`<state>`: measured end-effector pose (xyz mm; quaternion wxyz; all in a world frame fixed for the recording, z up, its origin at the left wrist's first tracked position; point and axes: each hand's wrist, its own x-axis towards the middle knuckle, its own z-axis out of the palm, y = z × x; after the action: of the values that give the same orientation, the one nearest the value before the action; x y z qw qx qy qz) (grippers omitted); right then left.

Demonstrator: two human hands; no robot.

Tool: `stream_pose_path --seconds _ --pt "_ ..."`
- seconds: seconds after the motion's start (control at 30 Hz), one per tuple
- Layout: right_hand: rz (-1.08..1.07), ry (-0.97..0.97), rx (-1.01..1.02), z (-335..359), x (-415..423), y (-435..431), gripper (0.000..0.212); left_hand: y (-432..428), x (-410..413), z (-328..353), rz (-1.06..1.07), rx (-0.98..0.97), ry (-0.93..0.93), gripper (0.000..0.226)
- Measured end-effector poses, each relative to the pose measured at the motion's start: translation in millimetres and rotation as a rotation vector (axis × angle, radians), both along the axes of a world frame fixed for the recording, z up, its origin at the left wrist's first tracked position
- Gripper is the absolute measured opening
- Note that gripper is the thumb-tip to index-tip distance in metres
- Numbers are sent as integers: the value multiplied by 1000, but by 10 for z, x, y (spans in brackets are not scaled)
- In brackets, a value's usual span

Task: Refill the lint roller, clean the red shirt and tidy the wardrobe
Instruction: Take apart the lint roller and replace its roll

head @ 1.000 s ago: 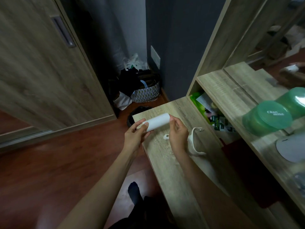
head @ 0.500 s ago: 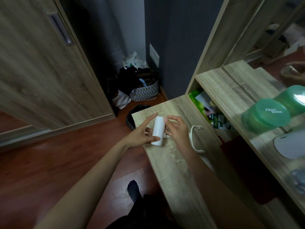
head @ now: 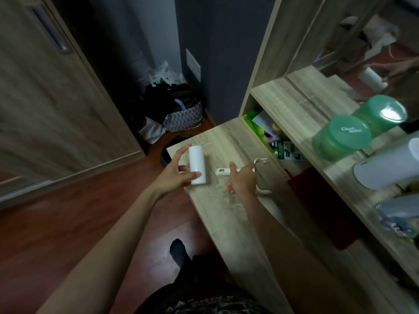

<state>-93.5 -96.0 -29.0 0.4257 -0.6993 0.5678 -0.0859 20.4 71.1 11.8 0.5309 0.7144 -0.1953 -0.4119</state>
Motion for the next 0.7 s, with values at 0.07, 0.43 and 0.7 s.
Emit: stream_pose_path --seconds 0.07,0.43,0.7 --pt "-59 -26 -37 58 34 -2 54 21 -12 11 9 1 8 83" --pt "-217 -26 57 -108 -27 -195 47 98 -40 47 6 -25 20 82" --pt "-8 88 -9 135 -75 -38 35 111 -56 61 23 -27 50 83"
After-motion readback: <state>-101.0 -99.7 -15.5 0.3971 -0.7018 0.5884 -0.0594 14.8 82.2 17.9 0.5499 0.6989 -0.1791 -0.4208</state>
